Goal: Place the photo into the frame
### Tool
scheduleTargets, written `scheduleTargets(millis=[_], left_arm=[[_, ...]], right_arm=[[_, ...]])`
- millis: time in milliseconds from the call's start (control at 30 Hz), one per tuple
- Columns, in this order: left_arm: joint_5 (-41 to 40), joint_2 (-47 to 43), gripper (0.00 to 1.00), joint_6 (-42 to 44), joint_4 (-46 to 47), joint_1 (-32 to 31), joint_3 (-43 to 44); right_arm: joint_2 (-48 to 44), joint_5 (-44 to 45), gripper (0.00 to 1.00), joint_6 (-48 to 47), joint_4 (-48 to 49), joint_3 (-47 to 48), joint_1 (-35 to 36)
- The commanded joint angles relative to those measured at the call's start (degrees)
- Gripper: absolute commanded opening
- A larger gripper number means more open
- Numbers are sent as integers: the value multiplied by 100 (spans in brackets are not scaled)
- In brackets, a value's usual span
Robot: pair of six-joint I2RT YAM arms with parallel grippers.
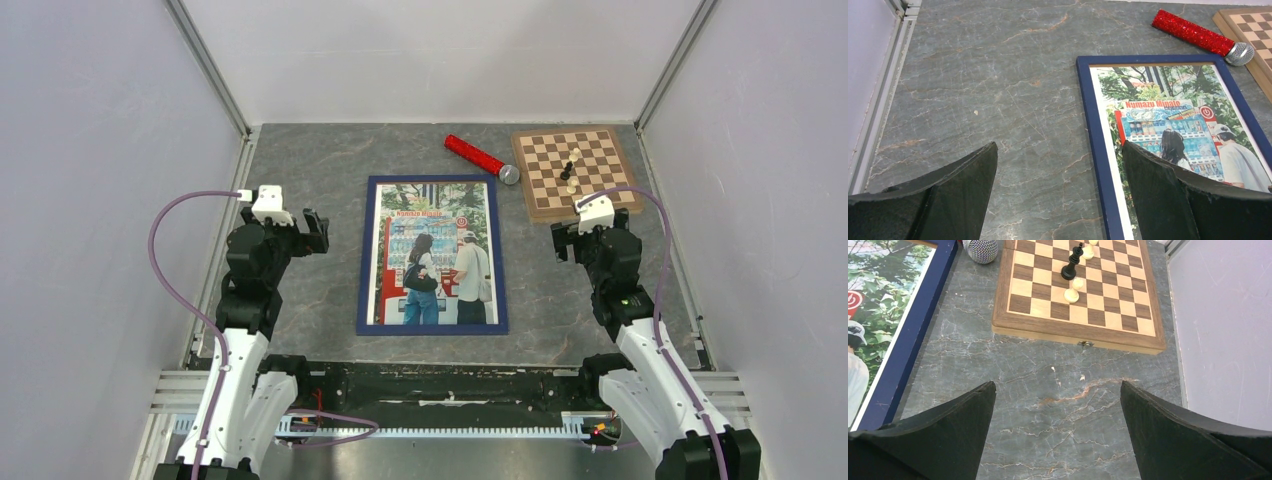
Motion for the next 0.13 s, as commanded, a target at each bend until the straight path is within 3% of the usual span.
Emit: scheduleTargets(millis=[0,100], left_arm=[[89,-37,100,278,218,44,-31],[90,-51,100,281,227,44,-33]], right_arm=[[-81,-3,98,-29,203,-32,-22],[-95,-15,98,-31,210,-25,-26]])
